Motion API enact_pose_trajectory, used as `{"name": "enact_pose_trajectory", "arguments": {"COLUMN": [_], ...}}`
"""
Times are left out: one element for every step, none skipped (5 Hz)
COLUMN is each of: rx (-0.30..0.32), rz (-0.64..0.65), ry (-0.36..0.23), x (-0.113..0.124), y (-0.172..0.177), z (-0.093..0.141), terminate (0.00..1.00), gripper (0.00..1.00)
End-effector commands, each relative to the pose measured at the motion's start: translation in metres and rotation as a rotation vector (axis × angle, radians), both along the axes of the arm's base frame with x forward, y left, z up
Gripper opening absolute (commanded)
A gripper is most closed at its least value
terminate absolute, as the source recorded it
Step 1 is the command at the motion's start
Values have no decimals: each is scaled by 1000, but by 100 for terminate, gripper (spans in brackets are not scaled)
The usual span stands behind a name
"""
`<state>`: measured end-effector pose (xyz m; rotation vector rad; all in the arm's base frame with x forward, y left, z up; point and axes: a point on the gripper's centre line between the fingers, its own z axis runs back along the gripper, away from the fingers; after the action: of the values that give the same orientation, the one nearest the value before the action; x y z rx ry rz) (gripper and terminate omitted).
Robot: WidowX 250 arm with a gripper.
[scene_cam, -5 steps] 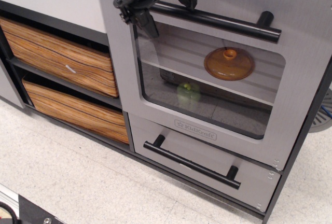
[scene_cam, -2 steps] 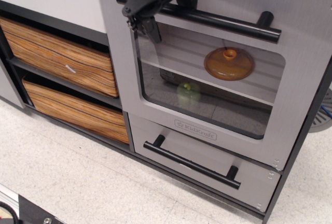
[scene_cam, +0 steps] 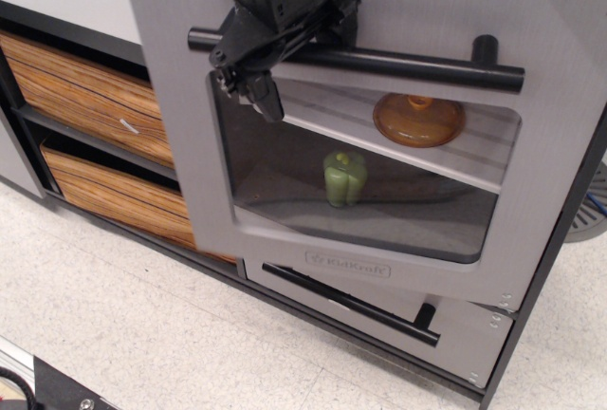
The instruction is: Open oven
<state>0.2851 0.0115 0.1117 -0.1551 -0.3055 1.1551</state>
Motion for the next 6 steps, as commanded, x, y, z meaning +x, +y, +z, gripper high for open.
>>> {"name": "enact_pose_trajectory", "arguments": {"rx": [-26, -48, -44, 6, 61, 34], "rz": [-44, -47, -117, -78, 17, 83], "ry": [-79, -124, -34, 113, 219, 202], "x": [-4, -9, -28, -51, -63, -68], "y": [6, 10, 7, 24, 57, 91], "z": [57, 86, 86, 59, 23, 22], "terminate": [0, 0, 0, 0, 0, 0], "gripper": [100, 100, 100, 100, 100, 100]}}
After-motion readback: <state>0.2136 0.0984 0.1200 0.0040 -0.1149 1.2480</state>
